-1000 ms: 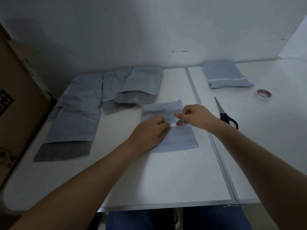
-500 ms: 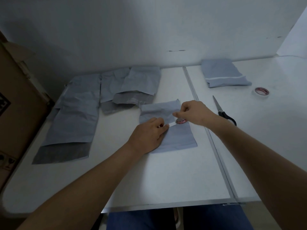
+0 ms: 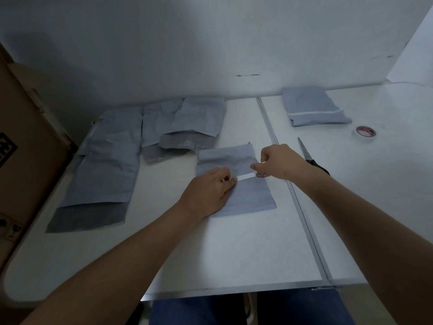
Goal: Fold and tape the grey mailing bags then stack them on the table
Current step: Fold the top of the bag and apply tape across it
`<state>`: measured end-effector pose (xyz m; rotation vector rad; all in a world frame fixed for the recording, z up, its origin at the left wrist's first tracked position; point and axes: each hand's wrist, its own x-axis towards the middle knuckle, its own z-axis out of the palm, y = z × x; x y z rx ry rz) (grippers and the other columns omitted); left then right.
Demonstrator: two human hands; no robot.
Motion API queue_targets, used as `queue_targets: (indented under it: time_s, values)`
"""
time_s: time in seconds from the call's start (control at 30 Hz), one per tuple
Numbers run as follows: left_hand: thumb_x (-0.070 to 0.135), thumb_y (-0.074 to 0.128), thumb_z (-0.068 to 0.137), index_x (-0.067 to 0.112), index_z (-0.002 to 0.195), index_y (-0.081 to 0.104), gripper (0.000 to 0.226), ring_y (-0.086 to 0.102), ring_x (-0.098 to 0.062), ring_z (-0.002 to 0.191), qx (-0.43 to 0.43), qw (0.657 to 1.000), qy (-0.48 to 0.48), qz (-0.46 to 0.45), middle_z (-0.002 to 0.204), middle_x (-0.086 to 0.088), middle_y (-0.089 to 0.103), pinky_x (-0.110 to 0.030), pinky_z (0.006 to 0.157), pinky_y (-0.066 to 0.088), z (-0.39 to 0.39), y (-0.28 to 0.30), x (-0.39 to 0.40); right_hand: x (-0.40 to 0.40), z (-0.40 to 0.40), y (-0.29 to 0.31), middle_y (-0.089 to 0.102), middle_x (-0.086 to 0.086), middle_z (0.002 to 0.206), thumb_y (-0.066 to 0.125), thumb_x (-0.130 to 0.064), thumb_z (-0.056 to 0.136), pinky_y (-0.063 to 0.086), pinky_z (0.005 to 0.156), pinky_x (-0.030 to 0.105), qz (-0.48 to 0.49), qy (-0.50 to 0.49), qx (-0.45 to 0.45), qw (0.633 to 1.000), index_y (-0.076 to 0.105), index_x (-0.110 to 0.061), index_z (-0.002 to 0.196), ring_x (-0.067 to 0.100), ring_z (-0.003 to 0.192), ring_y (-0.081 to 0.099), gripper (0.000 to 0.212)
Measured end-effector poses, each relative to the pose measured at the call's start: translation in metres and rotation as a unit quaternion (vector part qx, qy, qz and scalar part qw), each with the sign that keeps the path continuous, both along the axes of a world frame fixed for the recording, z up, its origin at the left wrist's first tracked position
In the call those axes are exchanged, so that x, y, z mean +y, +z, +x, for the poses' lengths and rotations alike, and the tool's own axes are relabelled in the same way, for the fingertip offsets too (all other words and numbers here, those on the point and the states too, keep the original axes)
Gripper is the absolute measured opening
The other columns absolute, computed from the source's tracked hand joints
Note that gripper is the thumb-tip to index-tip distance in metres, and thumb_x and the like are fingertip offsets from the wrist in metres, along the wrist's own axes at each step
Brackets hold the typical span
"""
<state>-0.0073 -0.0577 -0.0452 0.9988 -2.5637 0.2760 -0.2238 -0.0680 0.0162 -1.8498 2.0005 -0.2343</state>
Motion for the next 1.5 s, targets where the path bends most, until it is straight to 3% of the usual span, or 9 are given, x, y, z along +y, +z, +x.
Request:
queue_targets:
  time_s: [0.2,0.43,0.63,0.73,0.83,0.97,1.07,1.27,1.5]
  values:
    - [0.031,0.036,0.094,0.017,0.105,0.073,0.041,0.056,-0.014,0.075,-0.005,1.0,-0.006,-0.007,0.087,0.003,0.059,-0.023,0.044,0.038,0.001,-0.001,0.0,0.003,-0.001,0.001,0.068,0.01,0.084,0.066,-0.039,0.084,0.041,0.058,0.027,-0.007,0.004,0.045,0.999,0.054,-0.012,0.073,0.023,0.069,0.06,0.032]
    - [0.027,0.039,0.09,0.017,0.11,0.068,0.036,0.057,-0.015,0.078,-0.022,0.999,-0.011,-0.022,0.096,0.003,0.062,-0.026,0.046,0.043,0.001,0.0,0.001,0.01,0.0,0.001,0.064,0.002,0.093,0.06,-0.05,0.085,0.042,0.064,0.028,-0.044,0.015,0.106,0.993,0.059,-0.016,0.097,0.023,0.084,0.061,0.035]
    - [0.023,0.053,0.086,0.019,0.117,0.066,0.033,0.053,-0.016,0.076,-0.051,0.998,-0.032,-0.03,0.096,0.005,0.06,-0.025,0.047,0.038,-0.002,0.001,-0.002,0.01,-0.012,0.002,0.061,-0.003,0.084,0.054,-0.063,0.085,0.042,0.062,0.028,0.003,0.013,0.016,1.0,0.056,-0.019,0.085,0.016,0.074,0.059,0.044]
    - [0.02,0.067,0.08,0.017,0.115,0.067,0.035,0.053,-0.017,0.075,-0.057,0.997,-0.042,-0.035,0.094,0.003,0.059,-0.024,0.046,0.037,-0.003,0.001,-0.002,0.013,-0.012,0.0,0.064,-0.004,0.077,0.046,-0.055,0.094,0.043,0.057,0.024,0.035,-0.004,-0.072,0.997,0.057,-0.019,0.081,0.013,0.06,0.062,0.039]
    - [0.018,0.071,0.077,0.014,0.108,0.07,0.031,0.052,-0.017,0.072,-0.066,0.996,-0.041,-0.047,0.088,0.002,0.058,-0.023,0.047,0.031,-0.006,0.003,-0.002,0.015,-0.01,-0.004,0.072,-0.005,0.084,0.05,-0.051,0.094,0.048,0.062,0.024,0.048,-0.026,-0.157,0.986,0.058,-0.018,0.086,0.013,0.062,0.065,0.035]
    - [0.015,0.057,0.084,0.009,0.105,0.07,0.025,0.052,-0.019,0.074,-0.052,0.997,-0.052,-0.029,0.089,-0.002,0.057,-0.028,0.052,0.041,-0.009,-0.001,-0.003,0.016,-0.014,-0.005,0.069,0.006,0.075,0.047,-0.044,0.097,0.046,0.061,0.025,0.025,-0.051,-0.186,0.981,0.058,-0.013,0.084,0.013,0.056,0.057,0.035]
    - [0.014,0.067,0.083,0.01,0.107,0.071,0.024,0.054,-0.02,0.075,-0.039,0.998,-0.042,-0.016,0.09,-0.002,0.059,-0.029,0.052,0.043,-0.009,-0.001,-0.003,0.014,-0.016,-0.007,0.07,0.012,0.082,0.055,-0.039,0.094,0.048,0.069,0.033,0.003,-0.074,-0.215,0.974,0.055,-0.015,0.077,0.016,0.059,0.053,0.029]
    - [0.016,0.073,0.08,0.013,0.108,0.072,0.027,0.055,-0.017,0.074,-0.042,0.998,-0.04,-0.018,0.088,0.001,0.059,-0.025,0.047,0.038,-0.007,0.002,-0.003,0.012,-0.014,-0.005,0.058,-0.003,0.075,0.061,-0.04,0.09,0.038,0.061,0.025,-0.032,-0.063,-0.14,0.988,0.062,-0.011,0.086,0.012,0.074,0.052,0.029]
    - [0.019,0.072,0.082,0.016,0.11,0.071,0.029,0.056,-0.016,0.074,-0.052,0.998,-0.024,-0.012,0.091,0.003,0.059,-0.024,0.047,0.037,-0.008,0.002,-0.001,0.009,-0.014,-0.003,0.058,-0.003,0.077,0.061,-0.038,0.089,0.036,0.054,0.021,-0.028,-0.061,-0.082,0.994,0.059,-0.014,0.083,0.009,0.067,0.051,0.025]
